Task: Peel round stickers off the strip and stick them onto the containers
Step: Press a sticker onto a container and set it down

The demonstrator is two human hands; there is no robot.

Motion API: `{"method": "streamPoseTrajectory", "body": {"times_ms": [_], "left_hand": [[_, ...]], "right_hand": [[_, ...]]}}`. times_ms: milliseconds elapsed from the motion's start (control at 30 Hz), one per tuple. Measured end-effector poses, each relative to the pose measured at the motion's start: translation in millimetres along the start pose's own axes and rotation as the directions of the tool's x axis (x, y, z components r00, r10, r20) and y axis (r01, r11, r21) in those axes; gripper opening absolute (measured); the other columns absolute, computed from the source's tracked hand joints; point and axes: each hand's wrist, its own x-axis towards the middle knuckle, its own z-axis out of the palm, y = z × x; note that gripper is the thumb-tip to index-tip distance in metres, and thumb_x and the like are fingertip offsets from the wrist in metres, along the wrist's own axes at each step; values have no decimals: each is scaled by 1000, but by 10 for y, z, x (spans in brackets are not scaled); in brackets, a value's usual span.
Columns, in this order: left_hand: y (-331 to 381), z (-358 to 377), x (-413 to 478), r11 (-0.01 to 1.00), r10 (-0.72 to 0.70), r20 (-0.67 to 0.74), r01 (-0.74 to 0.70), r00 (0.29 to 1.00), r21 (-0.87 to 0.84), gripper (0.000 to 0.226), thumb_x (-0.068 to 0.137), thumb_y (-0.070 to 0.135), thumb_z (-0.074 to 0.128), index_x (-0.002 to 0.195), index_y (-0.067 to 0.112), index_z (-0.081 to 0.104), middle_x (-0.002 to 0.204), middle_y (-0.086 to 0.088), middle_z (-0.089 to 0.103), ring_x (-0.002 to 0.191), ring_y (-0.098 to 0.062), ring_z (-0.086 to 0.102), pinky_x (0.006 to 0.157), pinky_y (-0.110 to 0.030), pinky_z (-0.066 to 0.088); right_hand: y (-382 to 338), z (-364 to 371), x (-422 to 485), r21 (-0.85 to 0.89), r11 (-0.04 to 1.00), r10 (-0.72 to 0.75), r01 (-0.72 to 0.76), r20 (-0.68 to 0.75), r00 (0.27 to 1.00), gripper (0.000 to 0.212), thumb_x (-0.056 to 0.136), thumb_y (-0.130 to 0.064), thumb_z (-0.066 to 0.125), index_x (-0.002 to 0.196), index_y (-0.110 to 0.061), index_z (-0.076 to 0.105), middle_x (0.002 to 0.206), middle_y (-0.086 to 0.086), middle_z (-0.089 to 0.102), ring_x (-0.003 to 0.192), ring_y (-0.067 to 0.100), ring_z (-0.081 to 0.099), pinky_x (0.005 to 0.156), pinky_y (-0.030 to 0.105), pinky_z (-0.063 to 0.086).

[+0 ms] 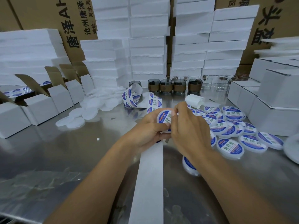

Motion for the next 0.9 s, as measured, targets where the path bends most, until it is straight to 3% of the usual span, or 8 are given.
{"method": "streamPoseTrajectory", "body": {"times_ms": [167, 400, 533, 600, 767, 900], "left_hand": [[-1, 1, 3, 1000, 26, 0, -26, 1000, -1, 38, 90, -8, 48, 125, 7, 52, 102, -8, 66, 89, -17, 66, 78, -31, 56], [-7, -6, -4, 998, 66, -7, -66, 998, -23, 35, 90, -8, 49, 123, 4, 54, 94, -5, 70, 85, -17, 68, 73, -30, 56], [1, -12, -7, 997, 69, -1, -69, 998, -29, 34, 89, -9, 49, 120, 6, 56, 92, -5, 72, 84, -17, 69, 69, -29, 56], [-11, -16, -7, 997, 66, -11, -67, 998, -26, 33, 89, -8, 49, 118, 6, 56, 93, -6, 72, 84, -18, 70, 67, -28, 56], [-31, -8, 7, 995, 100, -113, -101, 989, -5, 16, 92, 11, 54, 105, 9, 63, 91, -9, 72, 79, -18, 70, 63, -29, 56], [-36, -41, 12, 992, 123, -215, -116, 969, 45, 12, 90, 23, 58, 96, 16, 65, 90, -9, 72, 75, -18, 70, 64, -32, 58]], "right_hand": [[-12, 5, -1, 31, 999, 23, -21, -63, 998, 16, 97, -29, 36, 96, -14, 43, 77, -1, 48, 61, 23, 39, 60, 31, 25], [8, 13, -5, 16, 999, -30, 32, -117, 993, 21, 97, -32, 38, 102, -15, 51, 86, 6, 63, 68, 30, 55, 58, 32, 32], [22, 17, -16, 44, 999, -5, 10, -114, 994, 24, 96, -36, 38, 113, -20, 46, 89, 2, 62, 70, 28, 57, 58, 31, 34], [36, 16, -11, 88, 996, 40, -30, -117, 992, 27, 95, -38, 41, 116, -22, 42, 80, -3, 57, 66, 23, 53, 58, 30, 31], [49, -5, 5, 48, 996, -55, 69, -248, 967, 13, 89, -21, 52, 85, -11, 60, 61, 5, 63, 53, 27, 50, 60, 28, 29], [49, 14, 0, 54, 997, -46, 57, -188, 981, 16, 92, -24, 53, 86, -12, 62, 61, 3, 64, 52, 22, 44, 64, 30, 30]]}}
